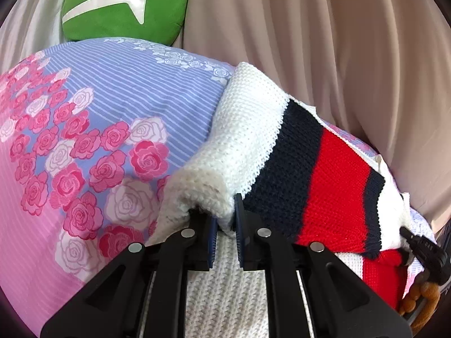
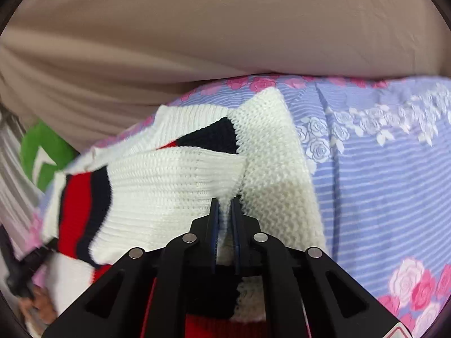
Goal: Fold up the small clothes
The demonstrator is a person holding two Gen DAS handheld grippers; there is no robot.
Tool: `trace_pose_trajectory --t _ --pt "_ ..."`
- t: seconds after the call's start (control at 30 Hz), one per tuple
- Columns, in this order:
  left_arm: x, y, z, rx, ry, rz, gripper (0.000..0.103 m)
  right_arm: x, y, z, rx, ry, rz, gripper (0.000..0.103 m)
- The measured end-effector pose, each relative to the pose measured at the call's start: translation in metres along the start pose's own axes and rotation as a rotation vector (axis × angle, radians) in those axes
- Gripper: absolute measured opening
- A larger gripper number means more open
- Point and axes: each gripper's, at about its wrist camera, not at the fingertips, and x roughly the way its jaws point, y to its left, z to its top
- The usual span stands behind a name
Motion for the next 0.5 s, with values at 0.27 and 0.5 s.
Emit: trace_pose_trajectory --t 0.27,0.5 --pt "-0.042 0.014 -0.022 0.025 -0.052 -0.042 0.025 -0.07 0.03 -0.088 -0.184 -0.05 -0.185 0.029" --pt "-0.087 0.03 -0.073 0.032 -0.011 -0.028 0.027 -0.116 0.063 -0.136 -0.262 -0.027 -0.206 0.036"
